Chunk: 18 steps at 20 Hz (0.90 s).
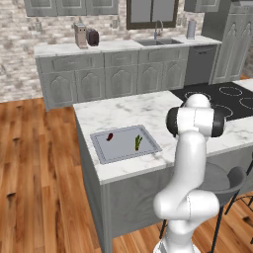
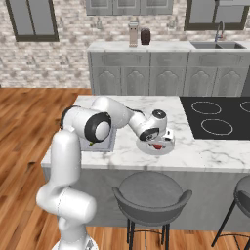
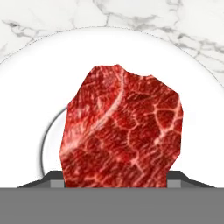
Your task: Create a steak meal by picking up the steak and asparagus from the tray and placing them on the plate. Leave the chili pepper on the tray.
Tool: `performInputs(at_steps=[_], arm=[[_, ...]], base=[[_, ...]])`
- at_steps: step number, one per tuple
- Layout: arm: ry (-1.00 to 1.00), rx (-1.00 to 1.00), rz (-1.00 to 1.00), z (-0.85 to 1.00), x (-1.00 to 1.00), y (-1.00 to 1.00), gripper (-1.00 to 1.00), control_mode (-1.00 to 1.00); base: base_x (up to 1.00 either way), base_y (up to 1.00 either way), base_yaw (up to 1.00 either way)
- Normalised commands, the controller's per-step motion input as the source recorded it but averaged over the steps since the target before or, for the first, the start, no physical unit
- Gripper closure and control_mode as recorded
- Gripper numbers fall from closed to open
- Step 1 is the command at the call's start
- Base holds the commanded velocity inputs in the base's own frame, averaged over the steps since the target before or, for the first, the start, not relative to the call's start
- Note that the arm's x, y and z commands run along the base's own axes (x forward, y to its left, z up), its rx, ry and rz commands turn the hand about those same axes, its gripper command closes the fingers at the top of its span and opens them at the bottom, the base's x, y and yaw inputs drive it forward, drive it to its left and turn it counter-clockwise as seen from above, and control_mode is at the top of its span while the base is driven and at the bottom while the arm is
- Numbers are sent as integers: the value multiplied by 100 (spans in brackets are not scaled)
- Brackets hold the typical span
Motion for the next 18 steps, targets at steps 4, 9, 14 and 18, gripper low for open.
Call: performInputs(at_steps=[4, 9, 14, 18], arm=[[0, 0, 0, -15, 22, 0, -100, -100], [0, 0, 0, -2, -1, 0, -100, -100], [-12, 0, 5, 35, -54, 3, -100, -100], [-19, -7, 5, 39, -50, 39, -100, -100]], base=[[0, 0, 0], [0, 0, 0], [0, 0, 0], [0, 0, 0]])
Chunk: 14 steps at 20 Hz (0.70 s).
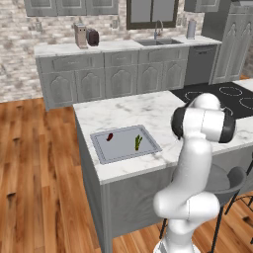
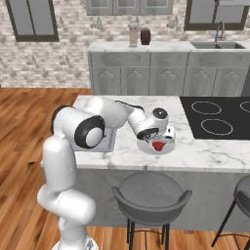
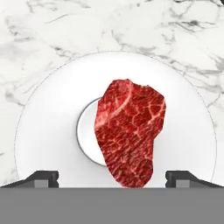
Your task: Create a steak meal by picking up the steak and asparagus from the tray and placing them on the plate. Leave the chili pepper on the tray.
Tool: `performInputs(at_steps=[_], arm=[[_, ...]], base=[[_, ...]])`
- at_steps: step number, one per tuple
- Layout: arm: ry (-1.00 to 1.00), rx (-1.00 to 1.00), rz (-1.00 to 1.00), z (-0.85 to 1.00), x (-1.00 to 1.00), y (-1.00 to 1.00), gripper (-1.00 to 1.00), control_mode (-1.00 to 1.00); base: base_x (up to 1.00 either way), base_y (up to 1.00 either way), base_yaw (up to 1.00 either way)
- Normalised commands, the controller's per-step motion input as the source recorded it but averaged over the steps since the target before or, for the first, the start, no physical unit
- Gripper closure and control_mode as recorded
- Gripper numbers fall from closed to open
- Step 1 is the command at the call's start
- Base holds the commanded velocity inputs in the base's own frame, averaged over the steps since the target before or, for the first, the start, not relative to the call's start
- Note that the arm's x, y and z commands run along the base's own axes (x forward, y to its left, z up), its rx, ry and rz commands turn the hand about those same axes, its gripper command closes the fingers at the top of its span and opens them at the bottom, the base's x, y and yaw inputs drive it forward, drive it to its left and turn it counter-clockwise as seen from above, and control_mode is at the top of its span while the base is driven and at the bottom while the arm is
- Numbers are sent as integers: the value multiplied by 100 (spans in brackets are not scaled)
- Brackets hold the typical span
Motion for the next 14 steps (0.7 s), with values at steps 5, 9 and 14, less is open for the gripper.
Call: performInputs(at_steps=[5, 9, 14], arm=[[-17, -8, 8, 52, -65, 67, -100, -100], [-1, -5, 10, 75, -51, 87, -100, -100], [5, -1, 3, 92, -26, 92, -100, -100]], base=[[0, 0, 0], [0, 0, 0], [0, 0, 0]])
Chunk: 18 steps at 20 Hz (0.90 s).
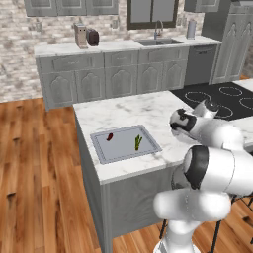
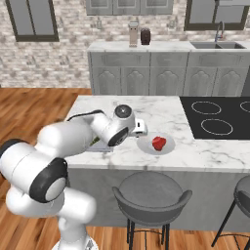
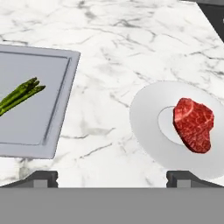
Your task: Create a steak meal by picking up the steak and asparagus from the tray and placing them on the plate. Leave the chili pepper on the tray.
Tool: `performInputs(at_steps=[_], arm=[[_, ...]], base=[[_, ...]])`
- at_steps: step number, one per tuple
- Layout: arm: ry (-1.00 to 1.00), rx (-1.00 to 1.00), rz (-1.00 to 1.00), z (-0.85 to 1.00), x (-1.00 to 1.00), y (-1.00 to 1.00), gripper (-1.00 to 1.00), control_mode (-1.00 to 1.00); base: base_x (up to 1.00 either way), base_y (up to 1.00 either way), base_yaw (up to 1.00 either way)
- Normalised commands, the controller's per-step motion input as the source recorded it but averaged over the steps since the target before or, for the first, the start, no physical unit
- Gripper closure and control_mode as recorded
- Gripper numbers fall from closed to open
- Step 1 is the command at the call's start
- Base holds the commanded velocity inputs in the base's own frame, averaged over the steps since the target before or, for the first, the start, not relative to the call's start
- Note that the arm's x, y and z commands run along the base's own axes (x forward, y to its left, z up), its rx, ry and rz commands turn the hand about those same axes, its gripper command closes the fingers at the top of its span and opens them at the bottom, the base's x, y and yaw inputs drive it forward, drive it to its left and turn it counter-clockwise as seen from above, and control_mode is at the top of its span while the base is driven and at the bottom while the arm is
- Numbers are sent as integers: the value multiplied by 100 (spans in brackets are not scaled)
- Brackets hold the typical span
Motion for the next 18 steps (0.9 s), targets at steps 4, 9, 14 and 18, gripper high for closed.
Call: performInputs(at_steps=[4, 9, 14, 18], arm=[[9, 0, 0, 69, -4, 93, -100, -100], [14, 0, -10, 5, 0, 99, -100, -100], [6, 4, -15, -14, 0, 79, -100, -100], [0, 11, -22, -46, -3, 38, -100, -100]], base=[[0, 0, 0], [0, 0, 0], [0, 0, 0], [0, 0, 0]])
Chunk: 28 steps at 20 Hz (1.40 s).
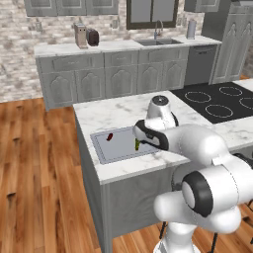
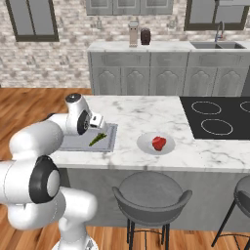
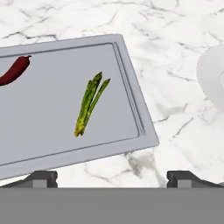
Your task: Create a steak meal by picking up the steak and asparagus from the tray and placing them on the plate. Leave the chili pepper on the tray.
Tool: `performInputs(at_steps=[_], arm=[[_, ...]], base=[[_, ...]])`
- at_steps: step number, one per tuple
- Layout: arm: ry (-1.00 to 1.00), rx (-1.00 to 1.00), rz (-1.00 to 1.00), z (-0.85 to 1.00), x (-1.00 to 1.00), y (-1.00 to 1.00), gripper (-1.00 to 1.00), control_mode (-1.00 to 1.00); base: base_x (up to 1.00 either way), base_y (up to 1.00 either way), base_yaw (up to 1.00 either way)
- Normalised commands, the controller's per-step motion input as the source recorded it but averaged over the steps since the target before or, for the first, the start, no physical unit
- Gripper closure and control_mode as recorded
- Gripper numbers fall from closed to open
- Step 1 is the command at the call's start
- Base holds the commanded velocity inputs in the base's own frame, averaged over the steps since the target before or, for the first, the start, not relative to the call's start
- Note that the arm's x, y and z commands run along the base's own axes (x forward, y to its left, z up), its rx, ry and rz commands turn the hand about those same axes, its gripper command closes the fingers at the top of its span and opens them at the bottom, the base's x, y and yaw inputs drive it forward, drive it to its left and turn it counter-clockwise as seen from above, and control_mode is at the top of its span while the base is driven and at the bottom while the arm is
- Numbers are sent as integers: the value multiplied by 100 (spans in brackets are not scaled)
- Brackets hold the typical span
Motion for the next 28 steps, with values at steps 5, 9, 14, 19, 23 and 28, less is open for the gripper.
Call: performInputs(at_steps=[5, 9, 14, 19, 23, 28], arm=[[1, 7, -19, -43, 6, 35, -100, -100], [1, 4, -7, -36, 37, 22, -100, -100], [0, 4, 0, -43, 48, 0, -100, -100], [1, 1, 0, -40, 61, 9, -100, -100], [8, 0, 0, -36, 61, 17, -100, -100], [11, 0, 1, -38, 53, 4, -100, -100]], base=[[0, 0, 0], [0, 0, 0], [0, 0, 0], [0, 0, 0], [0, 0, 0], [0, 0, 0]])
